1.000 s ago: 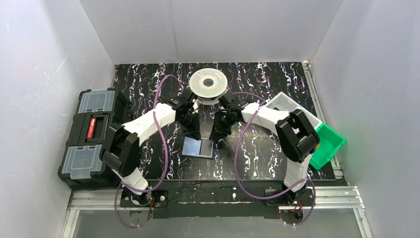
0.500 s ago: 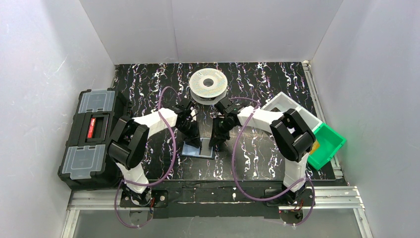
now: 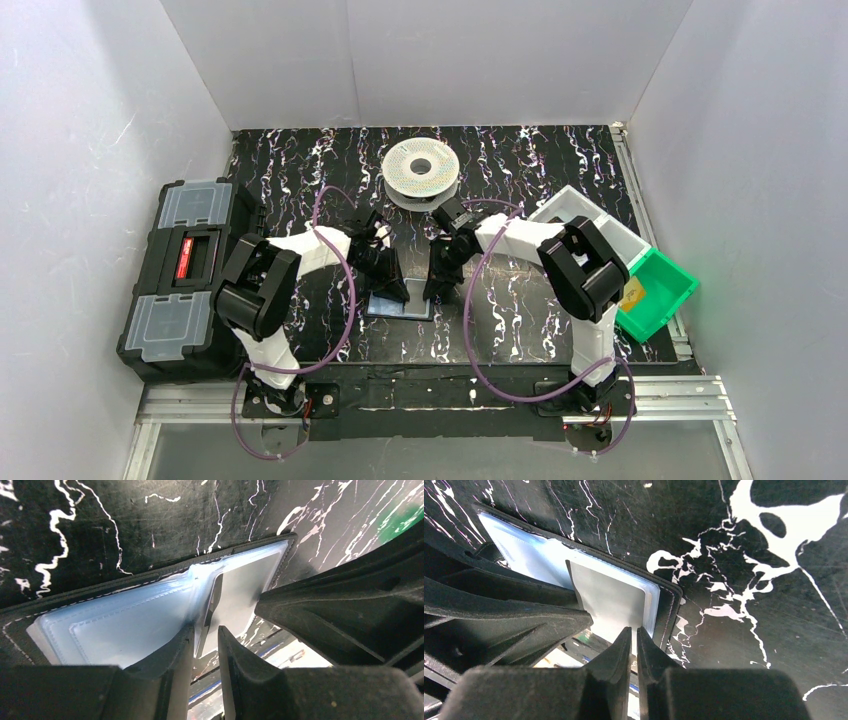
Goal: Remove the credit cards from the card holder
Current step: Remove the credit card from the card holder.
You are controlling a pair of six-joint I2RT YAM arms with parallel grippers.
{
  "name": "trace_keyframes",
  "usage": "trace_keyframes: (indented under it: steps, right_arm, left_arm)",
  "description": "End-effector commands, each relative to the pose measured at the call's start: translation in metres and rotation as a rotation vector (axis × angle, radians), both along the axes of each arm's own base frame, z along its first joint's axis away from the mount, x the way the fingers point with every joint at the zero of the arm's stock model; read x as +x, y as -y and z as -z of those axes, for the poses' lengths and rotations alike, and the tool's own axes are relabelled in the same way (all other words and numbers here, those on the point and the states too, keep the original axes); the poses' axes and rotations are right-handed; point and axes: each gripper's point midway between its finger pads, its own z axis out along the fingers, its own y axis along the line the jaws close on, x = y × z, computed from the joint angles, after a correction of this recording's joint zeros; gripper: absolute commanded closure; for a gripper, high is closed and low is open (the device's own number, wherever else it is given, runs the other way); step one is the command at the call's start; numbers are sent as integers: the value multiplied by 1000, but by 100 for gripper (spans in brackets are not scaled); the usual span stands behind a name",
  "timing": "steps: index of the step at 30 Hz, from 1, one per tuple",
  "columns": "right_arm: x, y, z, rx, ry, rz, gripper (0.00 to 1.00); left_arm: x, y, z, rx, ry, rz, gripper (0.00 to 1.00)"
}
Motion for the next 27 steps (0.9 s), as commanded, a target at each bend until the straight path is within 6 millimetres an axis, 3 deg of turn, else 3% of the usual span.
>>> trace_keyframes:
  steps: [1,27]
  right_arm:
    - [1,-4,11,-35,-3,-16,85]
    - [-7,-3,29,-76,-44,-32,89]
  left_arm:
    - [-9,-1,9,-20,-31,-12,76]
    - [-7,-3,-15,-171,-41,-86,78]
